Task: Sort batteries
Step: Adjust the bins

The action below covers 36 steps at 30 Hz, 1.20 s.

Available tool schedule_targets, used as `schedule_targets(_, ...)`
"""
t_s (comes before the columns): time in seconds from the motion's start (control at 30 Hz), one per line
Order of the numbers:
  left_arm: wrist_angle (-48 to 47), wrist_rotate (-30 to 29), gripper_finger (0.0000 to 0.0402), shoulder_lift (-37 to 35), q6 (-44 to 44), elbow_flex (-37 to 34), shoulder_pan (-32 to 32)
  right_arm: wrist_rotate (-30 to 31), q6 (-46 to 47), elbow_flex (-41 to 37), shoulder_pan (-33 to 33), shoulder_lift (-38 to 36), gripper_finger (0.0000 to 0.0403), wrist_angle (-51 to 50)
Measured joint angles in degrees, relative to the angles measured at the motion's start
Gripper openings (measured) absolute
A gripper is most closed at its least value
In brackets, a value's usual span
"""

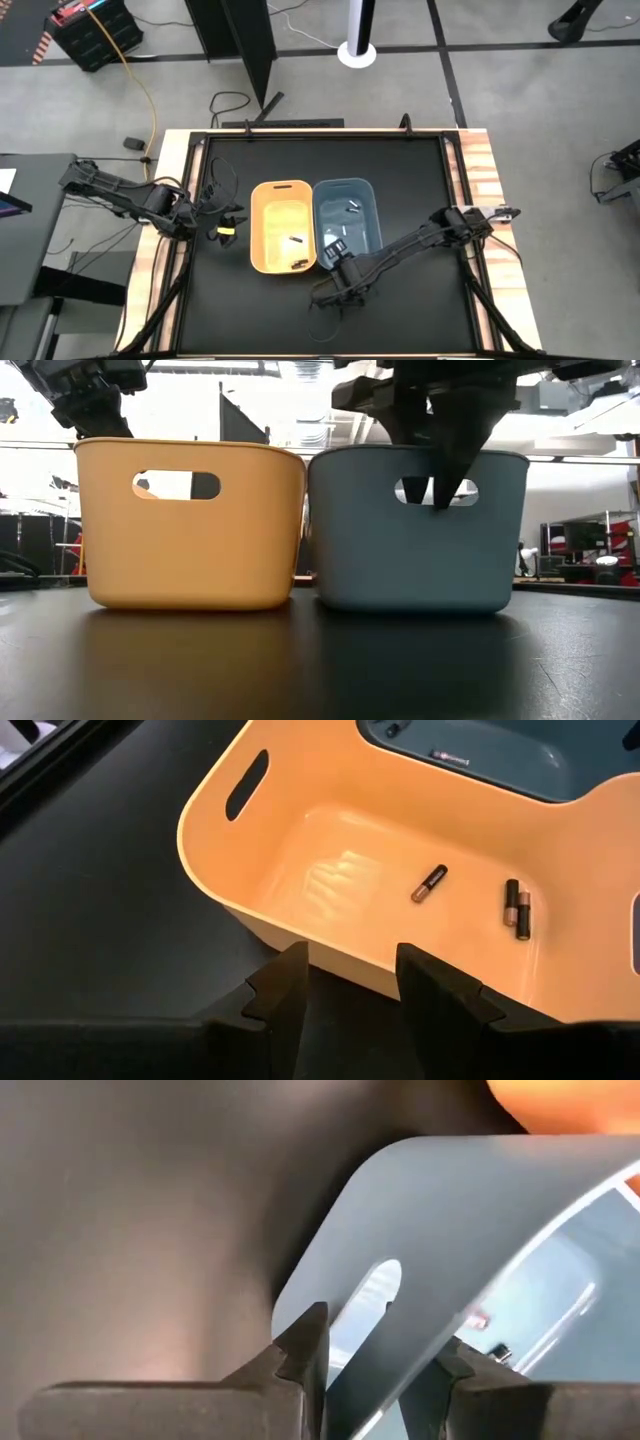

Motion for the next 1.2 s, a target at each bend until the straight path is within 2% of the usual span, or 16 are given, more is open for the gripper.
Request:
schedule_targets(0.6, 0.0, 0.06, 0.0148, 0.0, 0.03, 0.0, 0.0, 0.44, 6.81, 0.0, -2.69, 0.0, 0.0125, 1.58)
schedule_targets(0.7, 0.02, 0.57, 0.0148, 0.0, 0.7, 0.0, 0.0, 0.44, 9.57, 0.04, -2.73, 0.0, 0.0151, 0.28)
schedule_targets(0.9, 0.0, 0.57, 0.0148, 0.0, 1.07, 0.0, 0.0, 0.55, 10.72, 0.04, -2.18, -0.15, 0.0228, 1.63)
schedule_targets(1.07, 0.06, 0.35, 0.0148, -0.01, 1.31, 0.0, 0.0, 6.96, 12.09, 3.56, -1.37, -0.23, 0.0262, -0.35)
schedule_targets(1.2, 3.19, -4.3, 0.0145, -0.68, 4.14, 0.0, -0.63, 11.71, 14.02, 5.92, -0.9, -3.51, 0.0265, 1.03)
